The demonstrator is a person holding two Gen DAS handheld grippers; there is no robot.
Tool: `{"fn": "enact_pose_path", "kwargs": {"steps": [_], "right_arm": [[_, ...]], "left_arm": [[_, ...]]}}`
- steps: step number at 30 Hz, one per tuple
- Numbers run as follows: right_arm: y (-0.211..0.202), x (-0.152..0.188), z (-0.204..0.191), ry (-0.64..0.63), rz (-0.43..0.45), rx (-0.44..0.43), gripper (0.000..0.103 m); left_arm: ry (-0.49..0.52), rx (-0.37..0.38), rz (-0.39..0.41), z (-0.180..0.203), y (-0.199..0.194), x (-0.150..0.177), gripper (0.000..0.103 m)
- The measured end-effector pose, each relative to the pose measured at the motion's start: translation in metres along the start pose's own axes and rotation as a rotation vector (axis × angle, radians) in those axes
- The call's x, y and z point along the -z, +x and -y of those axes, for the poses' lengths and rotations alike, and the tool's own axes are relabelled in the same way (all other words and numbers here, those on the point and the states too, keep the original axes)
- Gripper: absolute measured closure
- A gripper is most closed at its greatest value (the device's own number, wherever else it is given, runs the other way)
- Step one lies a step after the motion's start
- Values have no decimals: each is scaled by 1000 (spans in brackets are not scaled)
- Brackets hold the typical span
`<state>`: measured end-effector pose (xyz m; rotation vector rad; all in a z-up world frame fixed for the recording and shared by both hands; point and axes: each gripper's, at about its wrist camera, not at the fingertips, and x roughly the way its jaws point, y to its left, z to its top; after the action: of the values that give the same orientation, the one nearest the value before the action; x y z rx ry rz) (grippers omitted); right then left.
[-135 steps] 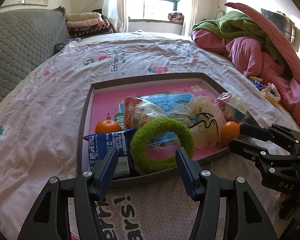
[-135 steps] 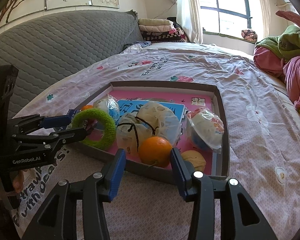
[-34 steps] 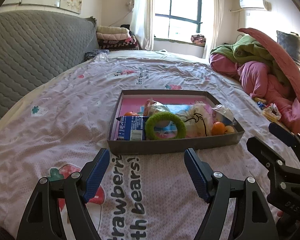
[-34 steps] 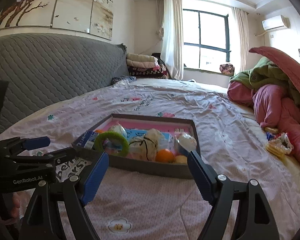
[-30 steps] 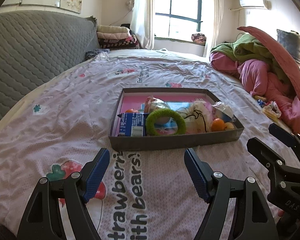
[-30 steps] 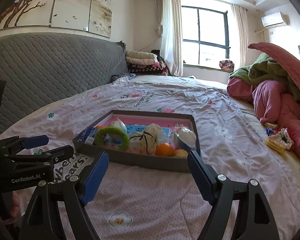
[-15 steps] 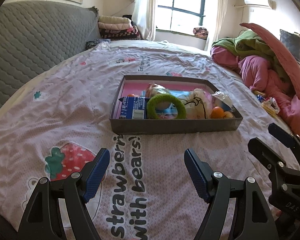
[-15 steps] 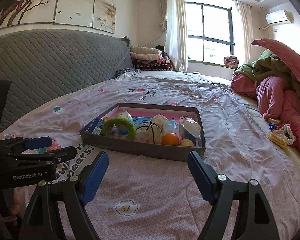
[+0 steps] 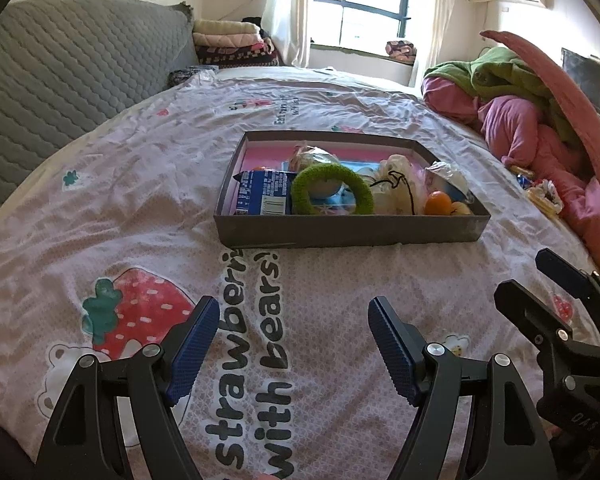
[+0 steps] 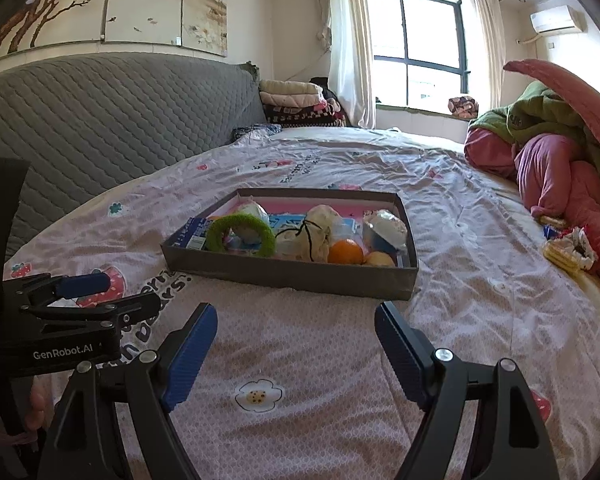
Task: Organize objects
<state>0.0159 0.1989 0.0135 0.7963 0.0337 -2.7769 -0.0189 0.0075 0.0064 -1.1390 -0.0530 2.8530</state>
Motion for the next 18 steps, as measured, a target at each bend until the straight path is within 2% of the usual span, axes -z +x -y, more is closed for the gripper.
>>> {"fn": "enact_pose_path", "kwargs": {"steps": [18], "right_arm": [[13, 15, 0, 18, -30, -11, 22]], "left_arm": [[24, 23, 33, 2, 4, 8, 25]]}}
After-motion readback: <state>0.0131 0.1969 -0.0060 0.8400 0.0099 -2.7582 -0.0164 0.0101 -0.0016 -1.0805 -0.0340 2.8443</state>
